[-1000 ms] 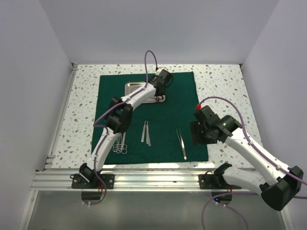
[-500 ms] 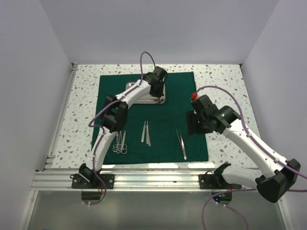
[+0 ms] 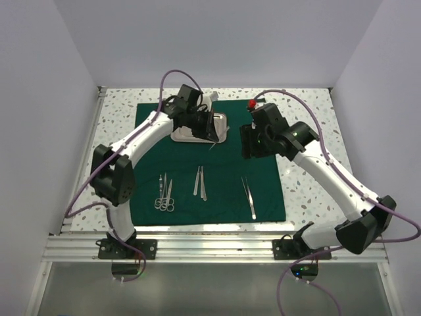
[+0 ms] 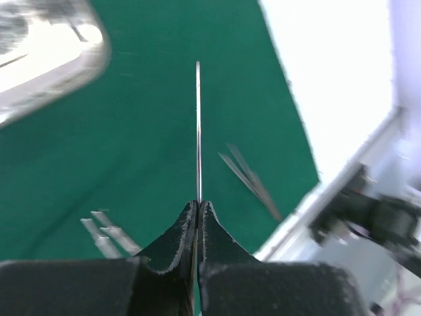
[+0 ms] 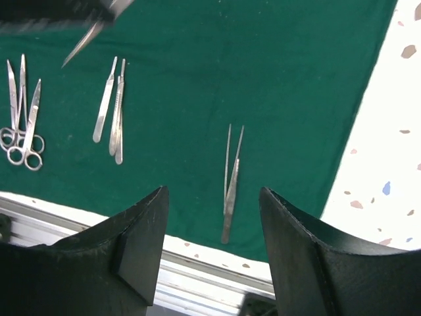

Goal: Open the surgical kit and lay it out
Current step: Place the medical item in the surgical kit.

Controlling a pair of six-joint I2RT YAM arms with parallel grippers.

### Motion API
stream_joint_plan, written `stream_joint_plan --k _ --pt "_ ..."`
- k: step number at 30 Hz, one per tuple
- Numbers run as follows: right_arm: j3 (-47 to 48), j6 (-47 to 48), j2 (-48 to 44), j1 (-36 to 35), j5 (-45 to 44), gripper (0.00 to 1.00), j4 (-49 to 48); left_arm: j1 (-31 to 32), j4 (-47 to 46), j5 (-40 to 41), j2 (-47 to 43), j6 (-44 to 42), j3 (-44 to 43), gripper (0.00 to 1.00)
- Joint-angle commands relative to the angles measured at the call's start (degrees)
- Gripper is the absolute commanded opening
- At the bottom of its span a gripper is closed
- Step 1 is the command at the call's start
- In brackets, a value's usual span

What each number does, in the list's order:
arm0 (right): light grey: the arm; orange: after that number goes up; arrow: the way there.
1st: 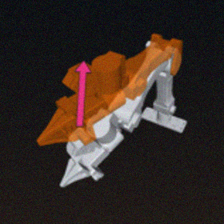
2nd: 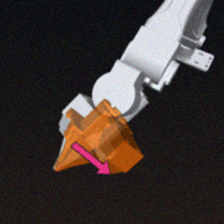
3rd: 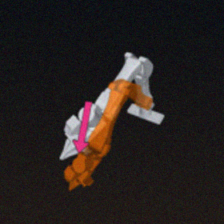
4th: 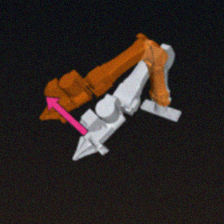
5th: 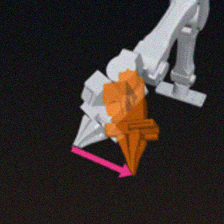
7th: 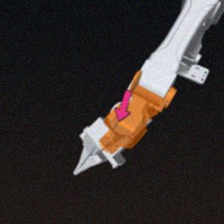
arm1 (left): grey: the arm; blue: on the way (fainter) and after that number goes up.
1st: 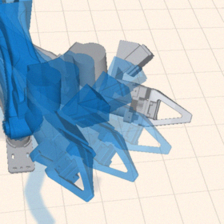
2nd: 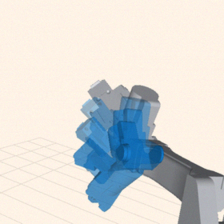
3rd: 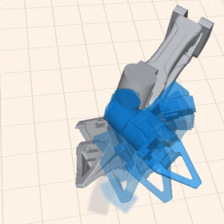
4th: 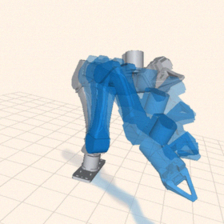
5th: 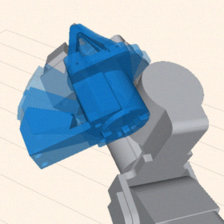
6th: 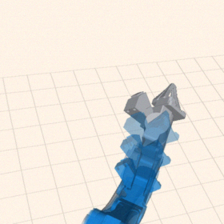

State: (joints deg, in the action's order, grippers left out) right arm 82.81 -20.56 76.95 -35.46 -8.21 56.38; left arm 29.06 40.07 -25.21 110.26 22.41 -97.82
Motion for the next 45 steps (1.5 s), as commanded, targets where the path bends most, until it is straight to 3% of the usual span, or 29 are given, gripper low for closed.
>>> stream_joint_plan --k 1,3,6,11,18,22,23,25,26,31,33,35,38,40,45 --pt "-0.1 -4.56 2.23 0.74 0.29 0.6 -3.81 0.38 -7.98 -12.66 -7.75 4.46 5.43 0.0" --pt "-1.58 -10.89 2.68 1.71 3.7 0.58 -5.83 0.47 -15.15 -16.43 -10.84 10.17 10.62 0.0" --pt "-7.27 -19.5 -0.21 3.38 11.95 0.56 -20.45 0.82 -22.82 -18.38 -15.76 16.25 17.12 0.0" --pt "-13.89 -32.32 -4.0 6.63 18.3 0.56 -32.99 1.44 -28.73 -18.73 -21.48 21.96 24.42 0.0" --pt "-19.25 -39.47 -3.12 7.69 23.67 0.56 -43.71 1.61 -32.52 -19.44 -24.3 24.17 27.16 0.0" --pt "-19.43 -40.35 -1.89 7.69 24.38 0.55 -43.9 1.7 -34.36 -19.87 -25.0 25.66 27.51 0.0" --pt "-19.61 -40.44 -1.8 7.69 24.47 0.49 -44.07 1.79 -34.62 -19.88 -25.0 25.66 27.51 0.0" --pt "-20.23 -41.05 -1.45 7.6 24.55 0.26 -45.04 1.79 -34.36 -19.88 -24.92 25.49 27.51 0.0" --pt "-20.31 -41.05 -1.36 7.69 24.55 0.0 -45.04 1.79 -34.01 -19.7 -24.83 25.23 27.6 0.0" --pt "-18.39 -37.03 -1.8 7.69 21.84 0.0 -38.56 1.79 -30.16 -17.17 -24.13 21.64 25.85 0.02" --pt "-15.41 -33.25 -1.28 8.13 19.73 0.0 -32.86 1.79 -19.99 -13.83 -22.38 17.16 22.34 0.23" --pt "-12.94 -25.87 1.09 8.39 15.78 0.0 -21.0 1.35 -5.37 -2.96 -20.62 9.51 14.96 0.41" --pt "-12.66 -19.27 4.07 8.48 12.78 0.0 -9.38 -0.66 6.12 10.68 -17.63 4.49 9.41 0.52" --pt "-15.99 -17.25 4.79 8.48 12.78 0.0 -6.99 -2.68 8.17 17.17 -17.01 2.3 9.14 0.54" --pt "-24.25 -15.13 5.31 7.87 11.99 0.0 -6.28 -5.94 10.55 23.01 -16.57 0.79 8.88 0.54"
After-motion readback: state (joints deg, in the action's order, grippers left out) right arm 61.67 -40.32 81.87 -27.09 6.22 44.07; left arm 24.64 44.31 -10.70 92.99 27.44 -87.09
